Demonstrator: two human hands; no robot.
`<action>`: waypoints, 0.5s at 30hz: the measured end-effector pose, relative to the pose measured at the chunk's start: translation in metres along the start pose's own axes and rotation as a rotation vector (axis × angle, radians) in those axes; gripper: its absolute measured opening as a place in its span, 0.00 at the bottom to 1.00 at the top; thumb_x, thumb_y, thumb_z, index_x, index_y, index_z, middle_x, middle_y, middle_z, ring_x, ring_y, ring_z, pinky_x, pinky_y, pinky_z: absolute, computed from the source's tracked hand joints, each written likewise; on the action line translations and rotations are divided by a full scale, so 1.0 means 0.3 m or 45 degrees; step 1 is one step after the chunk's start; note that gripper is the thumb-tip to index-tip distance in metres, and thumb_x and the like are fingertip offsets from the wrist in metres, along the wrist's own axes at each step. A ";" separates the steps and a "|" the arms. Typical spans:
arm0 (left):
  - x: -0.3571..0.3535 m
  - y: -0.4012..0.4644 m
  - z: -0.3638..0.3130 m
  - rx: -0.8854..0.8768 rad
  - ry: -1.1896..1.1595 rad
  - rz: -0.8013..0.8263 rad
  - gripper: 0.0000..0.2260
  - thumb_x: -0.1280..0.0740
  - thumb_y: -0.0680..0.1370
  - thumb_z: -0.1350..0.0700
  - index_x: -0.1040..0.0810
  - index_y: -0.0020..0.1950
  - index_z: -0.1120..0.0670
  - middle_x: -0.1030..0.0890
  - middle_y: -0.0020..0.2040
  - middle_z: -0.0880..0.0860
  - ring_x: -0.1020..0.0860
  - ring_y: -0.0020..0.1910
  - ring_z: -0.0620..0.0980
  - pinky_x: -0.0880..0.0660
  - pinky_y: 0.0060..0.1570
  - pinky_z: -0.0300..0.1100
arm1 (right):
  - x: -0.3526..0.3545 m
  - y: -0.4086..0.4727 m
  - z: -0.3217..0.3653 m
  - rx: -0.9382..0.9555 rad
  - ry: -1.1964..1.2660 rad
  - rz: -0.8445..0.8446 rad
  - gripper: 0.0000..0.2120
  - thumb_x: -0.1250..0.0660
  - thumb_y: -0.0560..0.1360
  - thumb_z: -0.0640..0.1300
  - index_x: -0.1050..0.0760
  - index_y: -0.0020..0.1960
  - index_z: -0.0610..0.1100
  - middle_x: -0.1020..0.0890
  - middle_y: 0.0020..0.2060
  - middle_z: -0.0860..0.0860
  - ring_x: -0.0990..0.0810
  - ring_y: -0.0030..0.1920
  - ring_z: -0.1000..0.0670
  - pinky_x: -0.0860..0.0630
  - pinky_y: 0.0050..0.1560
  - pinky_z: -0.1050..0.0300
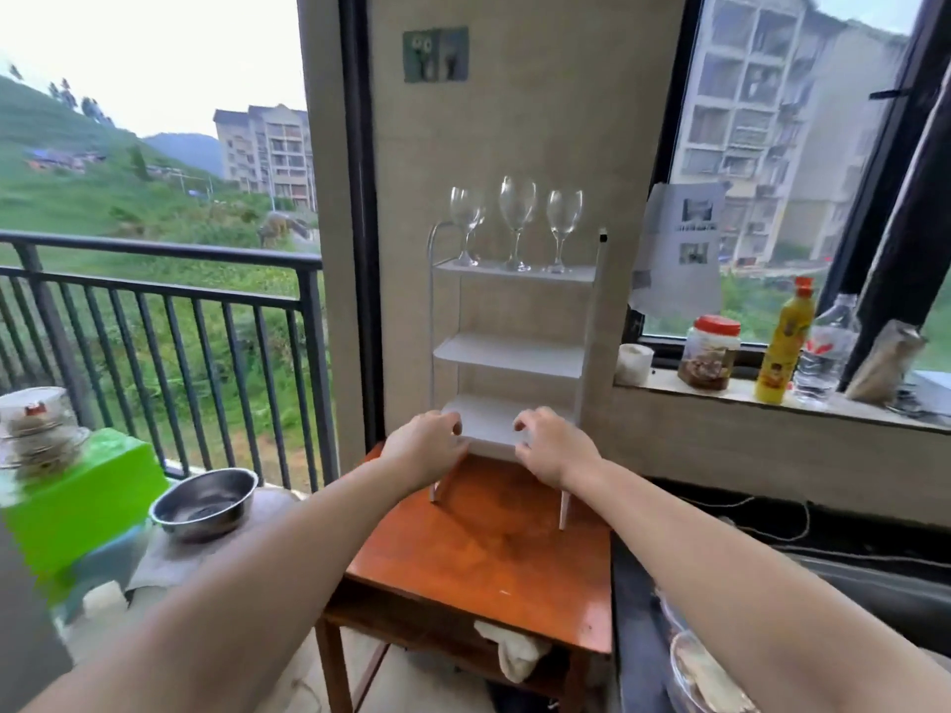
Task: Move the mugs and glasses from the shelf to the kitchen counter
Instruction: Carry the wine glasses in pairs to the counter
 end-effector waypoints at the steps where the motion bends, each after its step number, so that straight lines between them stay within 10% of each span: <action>1: 0.017 0.074 -0.008 -0.013 -0.025 -0.022 0.14 0.40 0.78 0.46 0.25 0.56 0.55 0.21 0.55 0.56 0.24 0.54 0.57 0.25 0.50 0.48 | 0.029 0.063 -0.012 -0.007 0.015 -0.044 0.17 0.43 0.79 0.45 0.29 0.66 0.42 0.27 0.64 0.44 0.24 0.60 0.42 0.27 0.59 0.50; 15: 0.308 0.892 -0.152 -0.214 -0.392 -0.403 0.11 0.39 0.78 0.54 0.20 0.50 0.58 0.18 0.49 0.57 0.21 0.48 0.58 0.24 0.49 0.46 | 0.510 0.735 -0.129 -0.215 0.527 -0.849 0.17 0.40 0.77 0.40 0.30 0.65 0.37 0.25 0.61 0.40 0.23 0.58 0.41 0.29 0.53 0.60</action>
Point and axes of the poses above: each hand's wrist, its own y-axis towards the middle knuckle, its own x-axis out of the back of the hand, z = x × y, the point moved 4 cm from there along y, towards the middle knuckle
